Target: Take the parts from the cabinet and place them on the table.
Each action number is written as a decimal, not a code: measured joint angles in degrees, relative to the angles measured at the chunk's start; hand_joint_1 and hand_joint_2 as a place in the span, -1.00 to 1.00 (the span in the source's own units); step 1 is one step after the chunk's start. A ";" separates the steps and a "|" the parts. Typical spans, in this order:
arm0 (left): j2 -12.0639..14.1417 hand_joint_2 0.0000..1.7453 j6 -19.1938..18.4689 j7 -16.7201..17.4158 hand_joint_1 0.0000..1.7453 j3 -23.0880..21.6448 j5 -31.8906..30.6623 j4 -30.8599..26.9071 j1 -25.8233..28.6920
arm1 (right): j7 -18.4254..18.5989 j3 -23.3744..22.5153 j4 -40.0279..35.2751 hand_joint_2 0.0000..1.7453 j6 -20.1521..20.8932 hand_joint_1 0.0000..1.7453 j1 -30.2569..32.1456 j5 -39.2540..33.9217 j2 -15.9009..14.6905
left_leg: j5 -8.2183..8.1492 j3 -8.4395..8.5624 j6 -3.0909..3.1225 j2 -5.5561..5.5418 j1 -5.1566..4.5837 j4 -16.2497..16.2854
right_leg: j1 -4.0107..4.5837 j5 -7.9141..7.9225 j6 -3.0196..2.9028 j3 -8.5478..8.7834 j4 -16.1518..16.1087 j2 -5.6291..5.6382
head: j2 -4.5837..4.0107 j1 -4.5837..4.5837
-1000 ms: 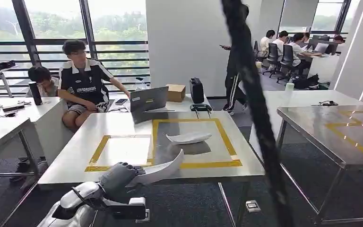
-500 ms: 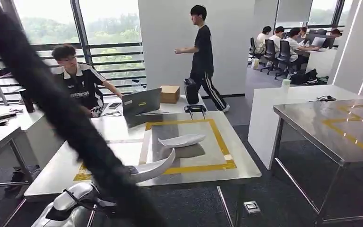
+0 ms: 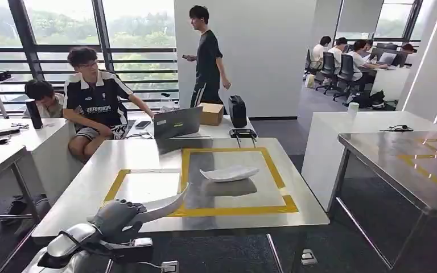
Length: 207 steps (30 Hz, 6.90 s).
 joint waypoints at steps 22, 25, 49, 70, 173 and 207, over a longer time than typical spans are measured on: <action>0.15 1.00 0.15 0.22 1.00 0.00 -0.94 2.08 -0.61 | -0.09 -0.09 0.00 -1.00 0.35 -1.00 0.14 0.15 0.15 | 1.84 -3.09 -3.05 0.28 0.36 -0.36 | 0.33 5.95 -1.93 9.85 -16.41 0.27 | 0.00 -0.24; -0.15 1.00 -0.02 0.17 1.00 0.00 -1.05 2.08 -0.62 | -0.13 -0.09 0.00 -1.00 0.33 -1.00 -0.01 0.13 0.15 | 1.85 -2.43 -1.58 0.22 0.25 -0.10 | 0.47 5.83 -0.84 10.25 -16.28 0.21 | 0.00 -0.31; -1.51 1.00 -0.55 0.94 1.00 0.00 -2.05 2.53 -1.64 | -0.04 -0.24 0.00 -1.00 0.61 -1.00 0.15 0.70 0.35 | -5.33 -7.13 -3.38 0.10 0.51 13.17 | 0.44 7.35 -3.16 8.51 -16.91 0.10 | 0.00 -0.39; 1.55 1.00 -0.35 1.25 1.00 0.87 -1.51 4.50 -0.56 | 0.57 -0.90 0.00 -1.00 0.81 -1.00 0.10 0.66 0.22 | -1.98 2.32 -1.96 -0.21 -0.13 0.05 | 1.10 10.17 -2.20 3.83 -16.69 -0.12 | 0.00 -0.26; -0.04 1.00 4.52 4.87 -1.00 7.41 -4.98 3.69 5.53 | 0.96 -2.84 0.02 -1.00 0.61 -1.00 -0.49 1.84 1.05 | -1.16 0.85 -0.02 1.05 -0.30 0.42 | 0.14 2.04 0.26 -4.44 2.03 0.10 | 0.00 -0.31; 0.15 1.00 4.87 3.28 -1.00 9.03 -2.99 2.23 6.41 | 0.61 -3.83 -0.02 -1.00 0.46 -1.00 -0.57 2.99 0.50 | 2.10 -3.26 -0.42 0.77 -0.35 0.78 | 0.07 6.18 -0.02 5.28 -6.99 -0.09 | 0.00 -0.46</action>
